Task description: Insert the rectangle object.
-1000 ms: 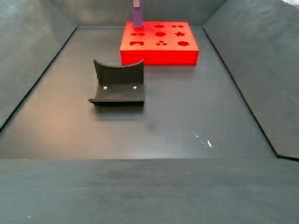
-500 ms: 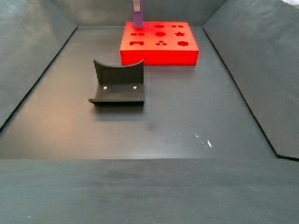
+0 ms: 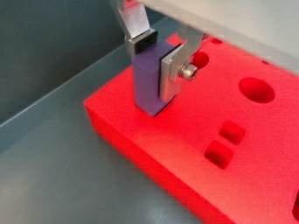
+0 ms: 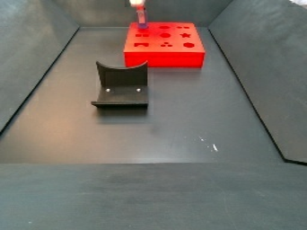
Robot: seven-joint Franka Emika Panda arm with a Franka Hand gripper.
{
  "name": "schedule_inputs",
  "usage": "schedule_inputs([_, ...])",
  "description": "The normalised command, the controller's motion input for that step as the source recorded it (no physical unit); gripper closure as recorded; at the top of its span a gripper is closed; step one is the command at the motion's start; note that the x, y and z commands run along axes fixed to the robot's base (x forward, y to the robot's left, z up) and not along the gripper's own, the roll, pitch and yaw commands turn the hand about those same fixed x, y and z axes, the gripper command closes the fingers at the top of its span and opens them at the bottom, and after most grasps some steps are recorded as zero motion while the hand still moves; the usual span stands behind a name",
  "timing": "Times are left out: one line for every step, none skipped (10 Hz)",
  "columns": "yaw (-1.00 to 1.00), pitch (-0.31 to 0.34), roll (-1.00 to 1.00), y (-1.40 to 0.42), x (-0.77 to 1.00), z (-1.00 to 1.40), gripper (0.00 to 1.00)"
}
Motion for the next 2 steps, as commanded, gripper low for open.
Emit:
schedule_inputs([0.00, 0.000, 0.01, 0.00, 0.00, 0.00, 1.00])
schedule_inputs([0.00, 0.000, 0.00, 0.00, 0.00, 0.00, 1.00])
